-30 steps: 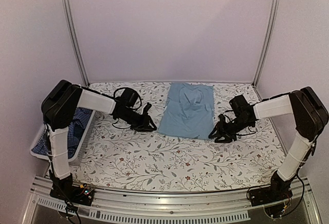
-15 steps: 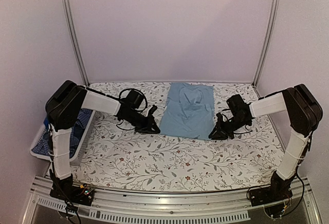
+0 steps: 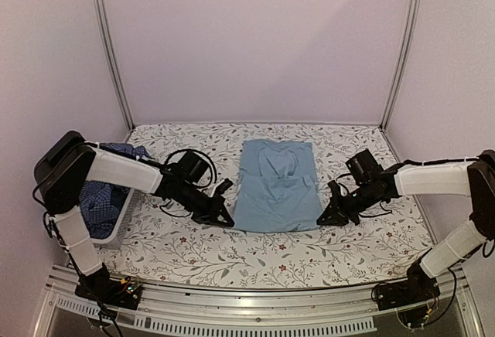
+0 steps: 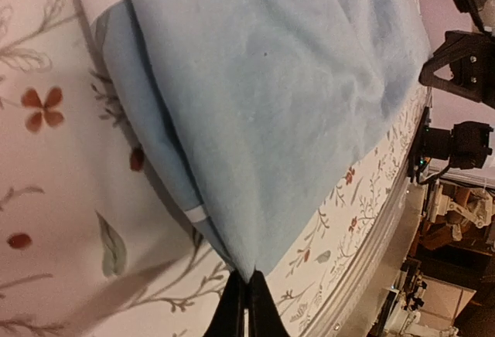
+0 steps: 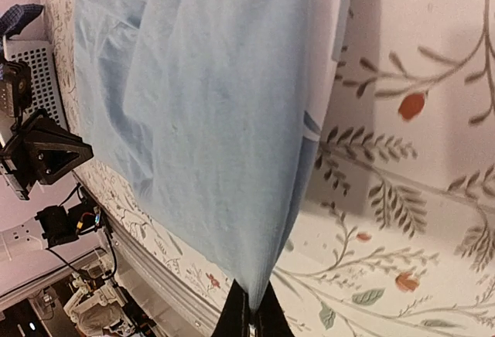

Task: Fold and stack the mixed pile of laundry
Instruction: Pick up the 2/3-rectangle-folded T-shirt from the center of the board, then fold the 2/3-rectangle-folded T-shirt at the center of the board.

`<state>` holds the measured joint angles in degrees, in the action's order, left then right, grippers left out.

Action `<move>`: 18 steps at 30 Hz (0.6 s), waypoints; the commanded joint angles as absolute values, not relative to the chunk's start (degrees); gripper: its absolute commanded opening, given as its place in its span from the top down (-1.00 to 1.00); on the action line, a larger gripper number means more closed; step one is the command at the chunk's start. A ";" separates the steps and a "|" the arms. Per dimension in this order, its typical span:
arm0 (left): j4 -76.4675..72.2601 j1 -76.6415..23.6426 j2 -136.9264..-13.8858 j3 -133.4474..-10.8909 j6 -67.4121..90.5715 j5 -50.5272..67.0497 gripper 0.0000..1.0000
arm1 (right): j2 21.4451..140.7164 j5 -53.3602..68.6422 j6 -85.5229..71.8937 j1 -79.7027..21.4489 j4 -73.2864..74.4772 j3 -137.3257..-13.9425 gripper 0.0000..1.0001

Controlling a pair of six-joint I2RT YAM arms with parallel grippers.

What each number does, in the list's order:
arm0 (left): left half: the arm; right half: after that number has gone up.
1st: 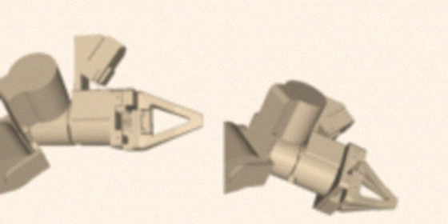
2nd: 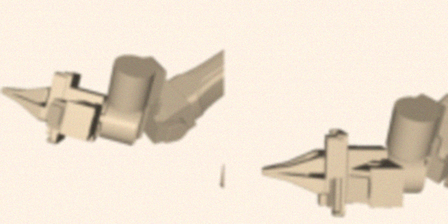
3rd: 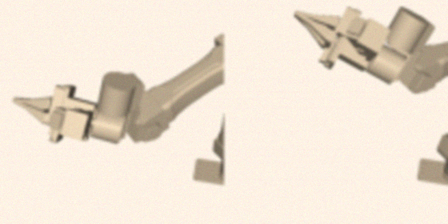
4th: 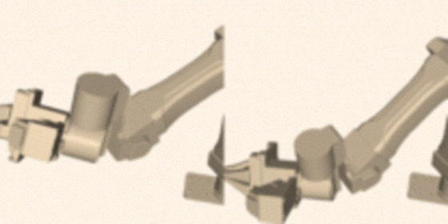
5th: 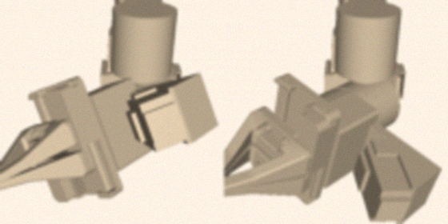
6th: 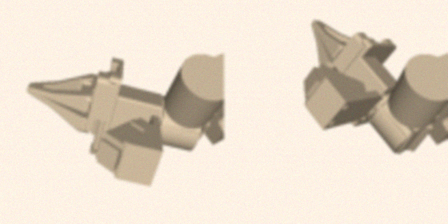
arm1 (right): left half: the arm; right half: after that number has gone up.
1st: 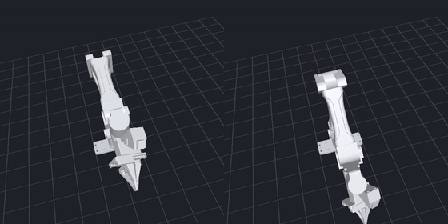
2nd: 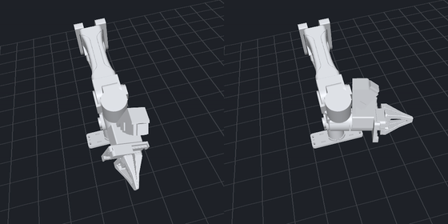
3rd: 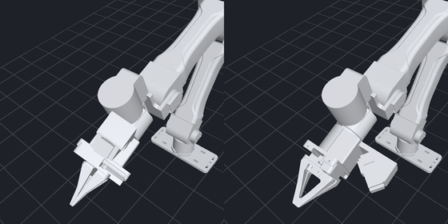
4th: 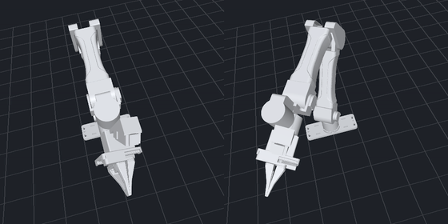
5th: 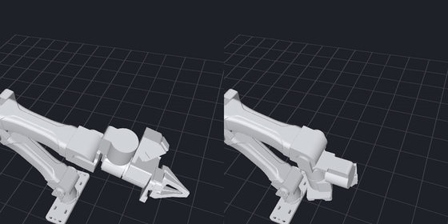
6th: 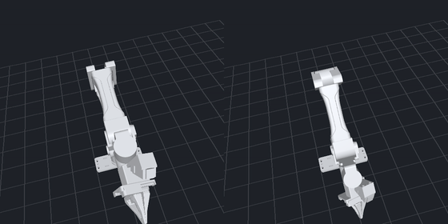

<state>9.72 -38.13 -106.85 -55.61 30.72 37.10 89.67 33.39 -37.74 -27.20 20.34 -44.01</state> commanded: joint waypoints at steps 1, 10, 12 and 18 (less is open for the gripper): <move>13.10 -41.98 -94.87 -49.06 36.67 39.11 1.00 | 76.58 33.93 -45.92 -29.98 27.24 -38.67 0.99; 22.06 -39.74 -87.42 -56.25 39.51 36.03 1.00 | 68.70 34.23 -49.08 -29.42 32.58 -43.58 1.00; 23.56 -37.75 -90.48 -61.15 38.94 35.97 1.00 | 71.68 33.90 -47.32 -27.24 32.96 -47.47 1.00; 27.63 -29.58 -103.48 -77.22 34.94 35.28 1.00 | 85.62 33.84 -39.33 -18.03 33.53 -61.89 1.00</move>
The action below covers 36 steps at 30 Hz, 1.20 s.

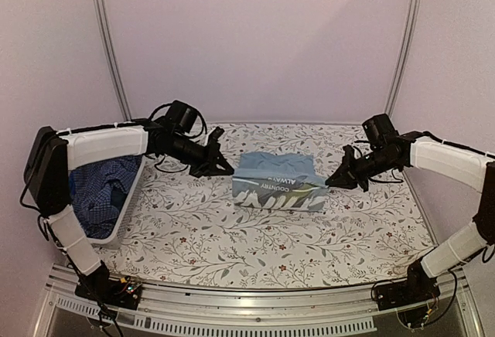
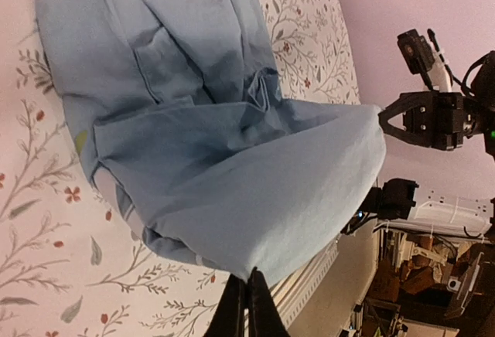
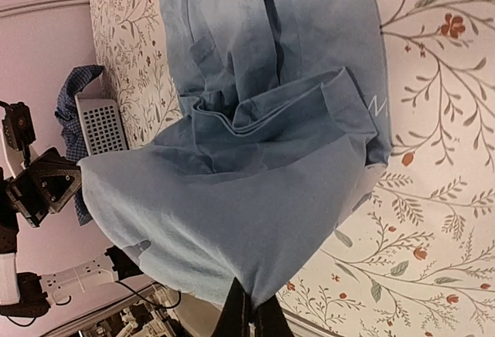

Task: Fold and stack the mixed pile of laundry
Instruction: Fold the 2/3-rectangle-folded T-shirt at the center of the board.

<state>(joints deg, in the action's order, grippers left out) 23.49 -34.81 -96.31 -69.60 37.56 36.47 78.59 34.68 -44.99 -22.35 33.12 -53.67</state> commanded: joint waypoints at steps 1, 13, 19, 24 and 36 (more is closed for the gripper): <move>28.36 -28.42 -106.50 -80.15 34.61 35.84 1.00 | 88.77 33.55 -38.15 -17.41 33.80 -65.01 1.00; 29.79 -25.67 -138.31 -110.95 33.90 35.76 1.00 | 125.40 33.76 -25.97 -14.45 34.17 -94.37 1.00; 27.46 -28.00 -139.73 -105.04 32.92 35.64 1.00 | 129.24 34.70 -25.48 -14.74 29.68 -88.37 1.00; 22.02 -29.94 -129.34 -86.81 33.27 34.01 1.00 | 122.41 36.53 -27.01 -17.55 26.02 -76.94 1.00; 22.82 -29.87 -111.83 -75.09 33.33 31.37 1.00 | 99.87 35.81 -29.56 -18.71 29.53 -64.62 1.00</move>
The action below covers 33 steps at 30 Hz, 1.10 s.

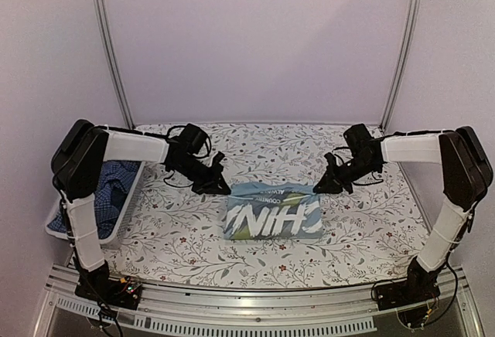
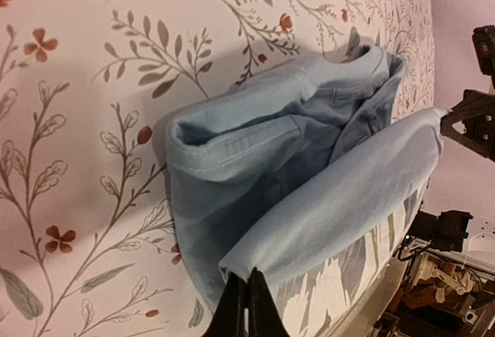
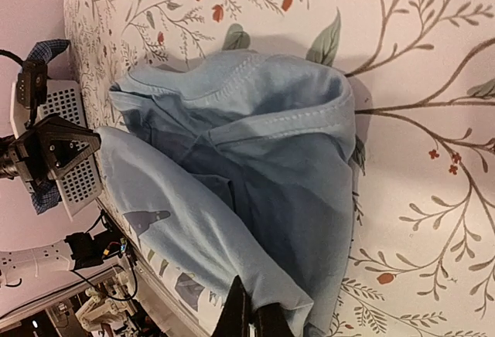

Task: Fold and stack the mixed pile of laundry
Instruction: Fold the 2/3-rectangle-folded T-shirt at the center of the board.

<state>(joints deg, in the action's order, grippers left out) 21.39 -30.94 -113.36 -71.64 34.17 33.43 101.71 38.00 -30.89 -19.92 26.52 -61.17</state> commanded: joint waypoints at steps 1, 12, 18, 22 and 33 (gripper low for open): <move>23.54 -29.73 -112.27 -76.41 32.99 31.18 1.00 | 100.41 35.71 -29.08 -18.44 29.91 -65.50 1.00; 24.10 -25.88 -123.93 -87.22 31.72 32.79 1.00 | 114.19 37.14 -25.84 -17.05 29.18 -77.26 0.99; 24.72 -25.62 -127.06 -89.93 31.85 32.50 1.00 | 119.05 36.63 -25.29 -16.36 29.02 -80.26 0.96; 24.61 -24.18 -124.41 -89.88 32.26 29.78 0.57 | 117.15 36.95 -26.24 -14.54 29.90 -81.62 0.36; 10.65 -26.30 -108.08 -76.21 24.98 36.70 -0.13 | 99.82 46.71 -27.57 -18.15 20.32 -70.99 -0.29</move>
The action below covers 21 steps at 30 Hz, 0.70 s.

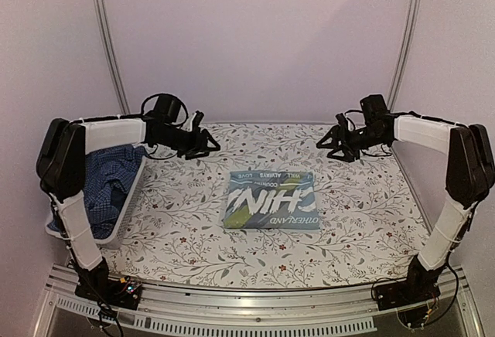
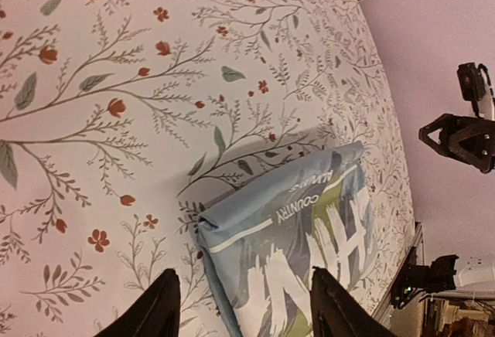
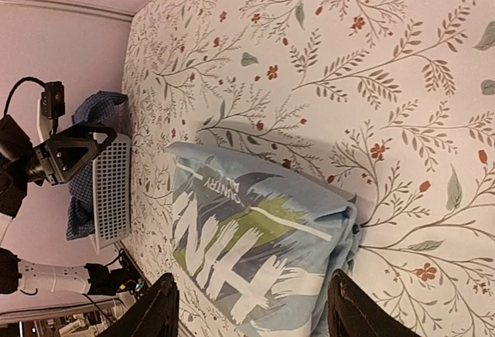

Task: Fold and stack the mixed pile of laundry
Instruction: Fold the 2/3-rectangle-folded T-shirt at the center of the board, then smooth out the square-folded T-shirt at the center of the board.

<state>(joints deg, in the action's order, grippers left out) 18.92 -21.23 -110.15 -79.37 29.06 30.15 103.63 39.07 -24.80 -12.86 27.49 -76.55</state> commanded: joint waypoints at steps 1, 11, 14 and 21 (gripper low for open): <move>8.66 -27.80 -108.98 -75.94 25.34 38.64 -0.14 | 100.30 48.27 -28.69 -19.81 18.18 -70.49 -0.29; -8.51 -33.32 -127.29 -85.63 36.10 47.43 -0.13 | 118.62 56.91 -38.73 -24.70 -2.03 -75.02 -0.33; -11.23 -32.00 -131.55 -87.92 38.75 46.97 -0.12 | 123.87 56.28 -38.76 -23.03 -3.94 -77.19 -0.33; -18.73 -26.59 -136.48 -86.36 46.02 46.19 -0.09 | 131.32 58.29 -42.13 -17.64 -9.43 -77.61 -0.34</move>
